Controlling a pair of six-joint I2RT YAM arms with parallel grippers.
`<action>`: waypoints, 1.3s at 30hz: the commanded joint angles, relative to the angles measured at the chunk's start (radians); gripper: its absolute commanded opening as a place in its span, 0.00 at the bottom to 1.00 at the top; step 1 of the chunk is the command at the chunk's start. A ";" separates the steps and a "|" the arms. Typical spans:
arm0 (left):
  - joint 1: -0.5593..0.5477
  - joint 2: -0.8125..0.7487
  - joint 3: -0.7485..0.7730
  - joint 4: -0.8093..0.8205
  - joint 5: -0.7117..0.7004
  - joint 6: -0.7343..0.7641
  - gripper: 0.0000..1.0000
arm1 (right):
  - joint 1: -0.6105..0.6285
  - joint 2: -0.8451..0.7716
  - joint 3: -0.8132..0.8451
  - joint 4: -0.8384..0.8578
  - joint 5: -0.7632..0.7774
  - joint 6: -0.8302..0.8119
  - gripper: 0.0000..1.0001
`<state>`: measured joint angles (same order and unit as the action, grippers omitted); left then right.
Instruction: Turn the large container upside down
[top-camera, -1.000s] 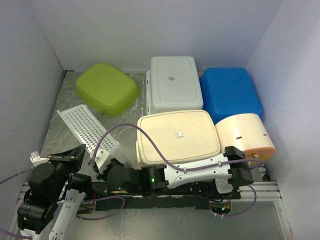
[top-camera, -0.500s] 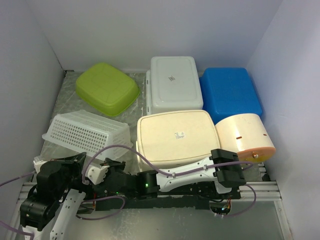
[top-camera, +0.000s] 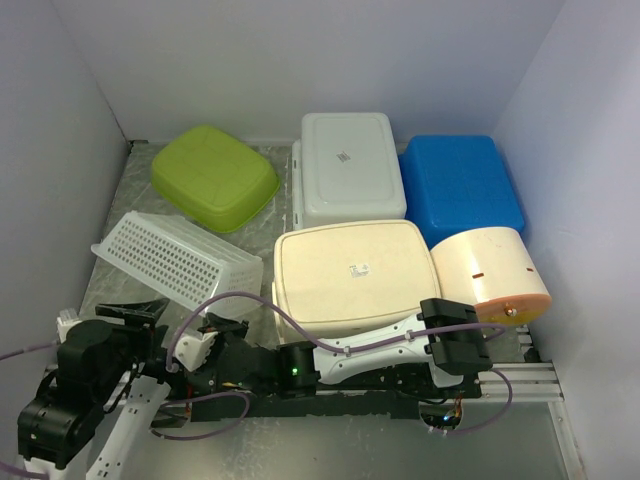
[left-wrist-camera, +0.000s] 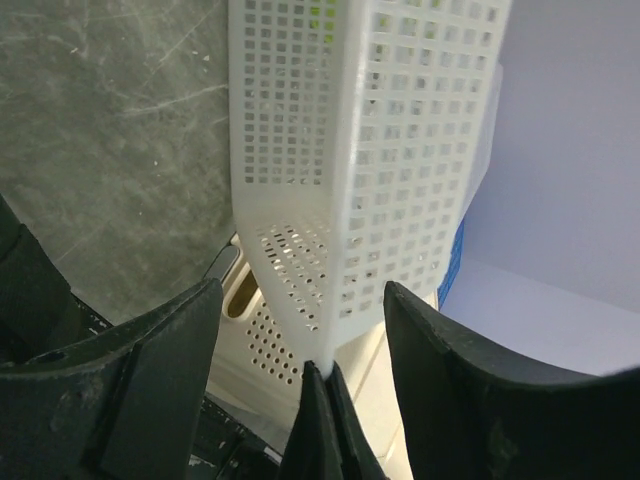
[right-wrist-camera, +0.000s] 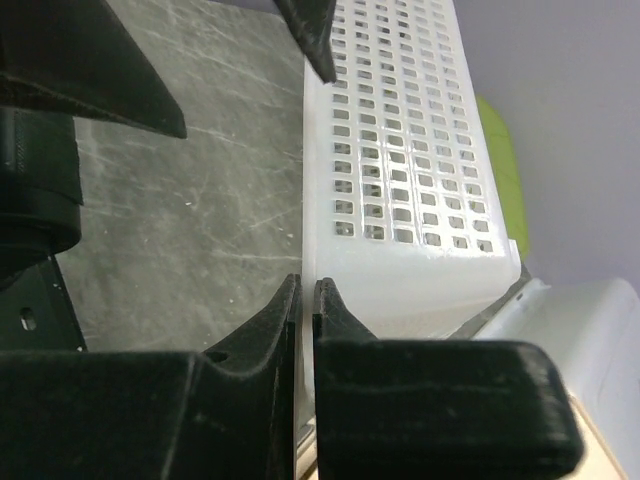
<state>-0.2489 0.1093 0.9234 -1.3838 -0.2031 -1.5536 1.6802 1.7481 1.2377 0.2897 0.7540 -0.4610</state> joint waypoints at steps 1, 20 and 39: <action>-0.007 0.052 0.070 -0.028 0.016 0.063 0.75 | 0.048 0.015 0.002 0.027 -0.016 0.083 0.00; -0.009 0.299 0.378 0.054 -0.093 0.220 1.00 | 0.015 -0.001 0.021 -0.198 -0.203 0.369 0.99; -0.010 0.919 0.496 0.489 0.203 1.030 1.00 | -0.811 -0.366 0.246 -0.829 -0.325 0.805 1.00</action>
<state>-0.2523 0.9897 1.4178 -1.0260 -0.1493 -0.7502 1.0374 1.4429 1.4895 -0.3321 0.4290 0.2276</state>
